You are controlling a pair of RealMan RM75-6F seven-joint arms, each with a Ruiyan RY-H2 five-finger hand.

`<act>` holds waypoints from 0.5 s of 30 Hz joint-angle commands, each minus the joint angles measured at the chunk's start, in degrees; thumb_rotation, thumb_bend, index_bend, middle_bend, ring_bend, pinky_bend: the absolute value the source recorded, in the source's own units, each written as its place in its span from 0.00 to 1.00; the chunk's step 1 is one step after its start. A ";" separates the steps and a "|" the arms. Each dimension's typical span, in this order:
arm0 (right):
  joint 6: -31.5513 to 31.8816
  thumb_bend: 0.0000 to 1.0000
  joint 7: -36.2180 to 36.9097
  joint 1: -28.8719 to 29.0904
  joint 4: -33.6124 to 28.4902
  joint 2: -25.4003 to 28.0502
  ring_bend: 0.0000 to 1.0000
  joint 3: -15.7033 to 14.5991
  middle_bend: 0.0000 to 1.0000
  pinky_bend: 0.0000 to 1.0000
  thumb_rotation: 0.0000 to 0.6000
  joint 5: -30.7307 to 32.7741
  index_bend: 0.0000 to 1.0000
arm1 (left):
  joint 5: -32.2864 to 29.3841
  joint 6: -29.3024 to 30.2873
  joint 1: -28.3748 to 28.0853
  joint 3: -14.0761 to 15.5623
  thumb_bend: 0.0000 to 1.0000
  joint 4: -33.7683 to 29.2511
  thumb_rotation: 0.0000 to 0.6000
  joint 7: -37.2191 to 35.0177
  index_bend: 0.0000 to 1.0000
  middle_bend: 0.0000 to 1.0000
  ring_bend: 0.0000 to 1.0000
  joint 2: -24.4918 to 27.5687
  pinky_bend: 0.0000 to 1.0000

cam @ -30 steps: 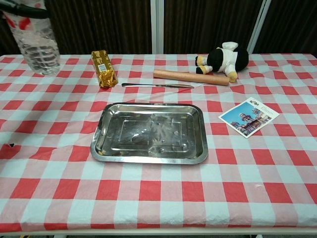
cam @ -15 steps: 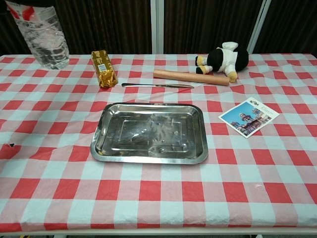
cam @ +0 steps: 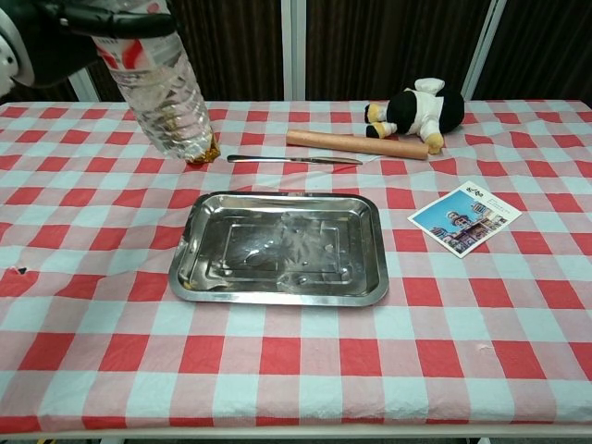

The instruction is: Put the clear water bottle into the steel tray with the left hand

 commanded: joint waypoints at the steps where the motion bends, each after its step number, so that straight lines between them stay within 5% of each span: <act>1: -0.19 0.10 0.16 0.01 0.14 0.02 0.00 0.07 0.02 0.00 1.00 0.20 0.04 | -0.40 -0.79 -0.93 1.36 0.23 0.62 1.00 0.99 0.59 0.59 0.44 -4.21 0.44; 15: -1.50 0.10 1.26 0.33 0.12 0.52 0.00 0.81 0.02 0.00 1.00 1.64 0.04 | 4.85 2.16 -0.90 5.98 0.22 8.16 1.00 3.11 0.59 0.59 0.44 -15.76 0.44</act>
